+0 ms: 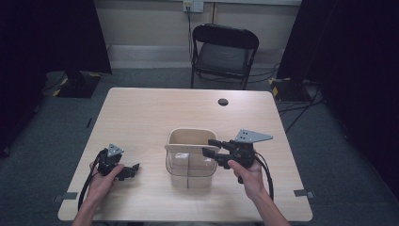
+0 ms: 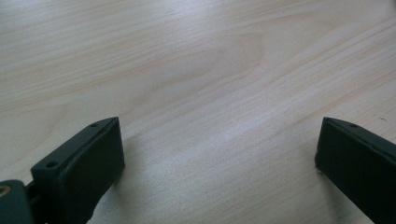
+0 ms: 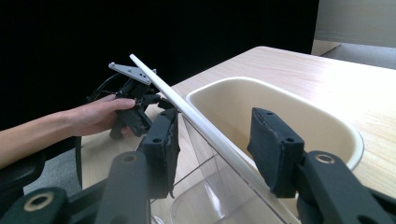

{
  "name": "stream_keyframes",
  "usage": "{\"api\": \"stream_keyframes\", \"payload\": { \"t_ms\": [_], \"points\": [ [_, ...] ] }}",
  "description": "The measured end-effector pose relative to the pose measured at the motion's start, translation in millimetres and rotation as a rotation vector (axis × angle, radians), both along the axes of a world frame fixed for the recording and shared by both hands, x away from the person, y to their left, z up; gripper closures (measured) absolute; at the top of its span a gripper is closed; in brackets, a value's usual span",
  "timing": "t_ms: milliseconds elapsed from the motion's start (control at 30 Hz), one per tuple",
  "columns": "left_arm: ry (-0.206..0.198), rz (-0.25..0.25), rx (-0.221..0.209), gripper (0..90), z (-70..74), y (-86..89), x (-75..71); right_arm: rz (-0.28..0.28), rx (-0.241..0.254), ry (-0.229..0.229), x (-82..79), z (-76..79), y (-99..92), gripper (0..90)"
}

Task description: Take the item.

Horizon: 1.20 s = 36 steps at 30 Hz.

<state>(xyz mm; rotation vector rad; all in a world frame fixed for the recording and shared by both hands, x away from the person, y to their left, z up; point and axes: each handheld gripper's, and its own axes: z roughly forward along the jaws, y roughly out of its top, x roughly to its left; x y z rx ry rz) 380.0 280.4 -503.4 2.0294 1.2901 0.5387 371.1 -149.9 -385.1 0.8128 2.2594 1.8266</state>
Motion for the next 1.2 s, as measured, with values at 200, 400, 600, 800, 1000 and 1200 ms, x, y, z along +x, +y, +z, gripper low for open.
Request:
{"api": "stream_keyframes", "payload": {
  "t_ms": [200,400,600,800,1000,1200],
  "points": [
    [0.000,0.000,0.000,0.6,0.0,0.0,0.0,0.000,0.006,0.006,2.5,1.1,-0.7,54.4],
    [0.000,0.000,0.001,0.6,0.0,0.0,0.0,0.003,0.007,0.000,5.2,2.1,-1.6,56.4],
    [0.000,0.000,0.000,0.6,0.0,0.0,0.0,0.006,0.032,0.012,8.6,3.2,-2.5,57.6],
    [0.000,0.000,0.000,0.6,0.0,0.0,0.0,0.002,0.035,0.011,10.3,3.7,-2.7,58.4],
    [0.000,0.000,0.000,0.6,0.0,0.0,0.0,0.002,0.035,0.008,10.4,3.7,-2.7,58.8],
    [0.001,-0.003,0.004,0.7,0.2,0.3,0.0,0.000,0.033,0.006,10.5,3.8,-2.7,58.9]
  ]
}}
